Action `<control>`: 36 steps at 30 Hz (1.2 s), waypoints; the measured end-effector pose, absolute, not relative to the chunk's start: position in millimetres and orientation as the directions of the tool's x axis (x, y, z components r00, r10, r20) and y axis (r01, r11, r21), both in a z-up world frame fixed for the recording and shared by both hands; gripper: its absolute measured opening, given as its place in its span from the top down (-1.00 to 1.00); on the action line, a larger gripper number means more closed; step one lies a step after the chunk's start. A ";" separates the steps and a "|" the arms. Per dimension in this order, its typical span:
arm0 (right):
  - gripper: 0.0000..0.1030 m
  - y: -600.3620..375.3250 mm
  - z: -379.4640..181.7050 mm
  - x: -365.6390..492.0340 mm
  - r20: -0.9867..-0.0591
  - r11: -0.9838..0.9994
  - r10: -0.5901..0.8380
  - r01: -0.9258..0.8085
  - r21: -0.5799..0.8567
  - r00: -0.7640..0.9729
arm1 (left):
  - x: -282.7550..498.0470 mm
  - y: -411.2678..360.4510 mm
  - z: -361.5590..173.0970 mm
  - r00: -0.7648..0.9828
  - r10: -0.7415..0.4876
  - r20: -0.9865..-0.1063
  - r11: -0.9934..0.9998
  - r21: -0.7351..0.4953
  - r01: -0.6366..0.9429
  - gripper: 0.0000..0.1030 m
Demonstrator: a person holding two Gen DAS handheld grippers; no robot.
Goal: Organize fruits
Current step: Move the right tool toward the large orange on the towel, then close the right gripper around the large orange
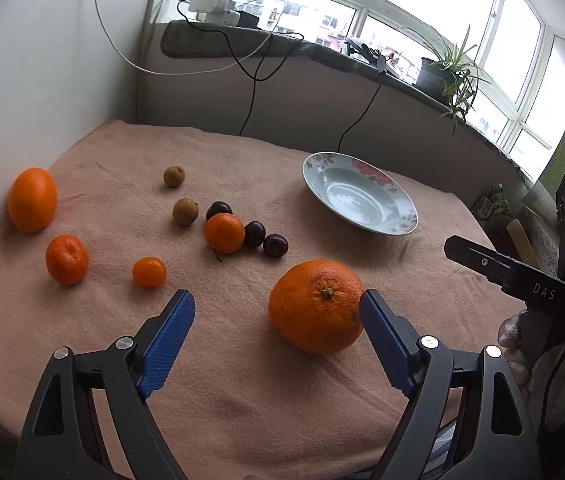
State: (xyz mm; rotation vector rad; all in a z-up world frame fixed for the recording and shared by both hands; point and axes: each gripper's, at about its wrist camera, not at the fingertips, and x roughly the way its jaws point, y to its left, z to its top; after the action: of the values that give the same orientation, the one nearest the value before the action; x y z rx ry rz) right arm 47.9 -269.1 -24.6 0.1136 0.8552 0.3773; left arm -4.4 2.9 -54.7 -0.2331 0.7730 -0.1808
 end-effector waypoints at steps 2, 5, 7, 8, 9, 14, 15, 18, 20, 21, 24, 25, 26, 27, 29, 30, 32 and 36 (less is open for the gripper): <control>-1.00 -264.5 -26.1 49.4 -0.718 0.918 0.391 -0.297 0.262 0.576 | -4.6 0.4 -58.3 0.691 -0.260 -0.675 0.956 -0.281 0.086 -0.62; -1.00 -257.3 -29.7 52.5 -0.723 0.905 0.419 -0.320 0.281 0.549 | -4.1 -5.2 -62.1 0.673 -0.282 -0.683 0.952 -0.288 0.106 -0.62; -1.00 -252.2 -32.8 54.8 -0.728 0.893 0.441 -0.336 0.298 0.526 | -3.0 -9.2 -65.4 0.662 -0.299 -0.688 0.948 -0.296 0.120 -0.62; -1.00 -249.3 -34.6 55.8 -0.731 0.887 0.452 -0.345 0.307 0.511 | -2.7 -10.7 -66.9 0.657 -0.305 -0.690 0.946 -0.299 0.126 -0.62; -1.00 -246.3 -36.3 56.7 -0.734 0.880 0.463 -0.354 0.316 0.498 | -2.4 -12.0 -68.5 0.652 -0.311 -0.692 0.945 -0.301 0.131 -0.62; -1.00 -229.7 -44.5 60.1 -0.737 0.838 0.527 -0.406 0.366 0.423 | 0.5 -16.5 -76.6 0.627 -0.344 -0.698 0.934 -0.324 0.152 -0.62; -1.00 -225.8 -46.1 60.7 -0.740 0.831 0.533 -0.419 0.367 0.410 | 1.3 -16.6 -78.1 0.622 -0.354 -0.698 0.930 -0.333 0.155 -0.61; -1.00 -215.8 -52.4 62.2 -0.748 0.813 0.549 -0.442 0.378 0.371 | 4.6 -16.1 -82.1 0.609 -0.375 -0.700 0.921 -0.357 0.156 -0.58; -1.00 -211.0 -55.4 62.3 -0.746 0.794 0.574 -0.452 0.407 0.337 | 5.4 -16.3 -83.3 0.602 -0.381 -0.701 0.918 -0.364 0.157 -0.57; -1.00 -208.4 -56.6 62.5 -0.745 0.784 0.586 -0.457 0.420 0.320 | 5.9 -16.4 -84.0 0.600 -0.384 -0.702 0.917 -0.366 0.158 -0.56; -1.00 -199.9 -58.4 62.7 -0.744 0.760 0.606 -0.481 0.437 0.282 | 6.4 -17.8 -86.6 0.592 -0.393 -0.703 0.913 -0.373 0.164 -0.54; -1.00 -197.4 -58.4 62.7 -0.743 0.754 0.611 -0.487 0.441 0.272 | 7.2 -18.3 -87.3 0.590 -0.395 -0.705 0.913 -0.372 0.166 -0.53; -1.00 -195.3 -58.7 62.9 -0.741 0.746 0.618 -0.493 0.449 0.260 | 7.6 -18.9 -88.2 0.587 -0.396 -0.706 0.913 -0.372 0.169 -0.48; -1.00 -193.6 -59.3 63.4 -0.739 0.738 0.626 -0.495 0.458 0.249 | 8.5 -18.8 -89.4 0.583 -0.399 -0.708 0.912 -0.373 0.171 -0.44; -1.00 -191.2 -60.4 63.9 -0.734 0.724 0.640 -0.499 0.476 0.228 | 8.8 -19.2 -91.4 0.578 -0.403 -0.709 0.910 -0.375 0.176 -0.38; -1.00 -189.9 -61.0 64.2 -0.733 0.721 0.643 -0.500 0.481 0.221 | 8.5 -19.1 -92.2 0.578 -0.404 -0.709 0.910 -0.375 0.177 -0.38; -1.00 -186.9 -61.5 65.0 -0.735 0.717 0.644 -0.502 0.484 0.211 | 8.8 -18.8 -92.4 0.578 -0.405 -0.708 0.910 -0.375 0.178 -0.36; -0.99 -180.7 -64.1 66.2 -0.734 0.701 0.654 -0.511 0.497 0.183 | 10.4 -18.7 -92.8 0.579 -0.406 -0.707 0.909 -0.374 0.181 -0.28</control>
State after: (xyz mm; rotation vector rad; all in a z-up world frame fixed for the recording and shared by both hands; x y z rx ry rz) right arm 66.2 -180.7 -64.1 0.1505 1.1162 0.8262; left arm 10.4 -18.7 -92.8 -0.2747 0.8906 -0.3483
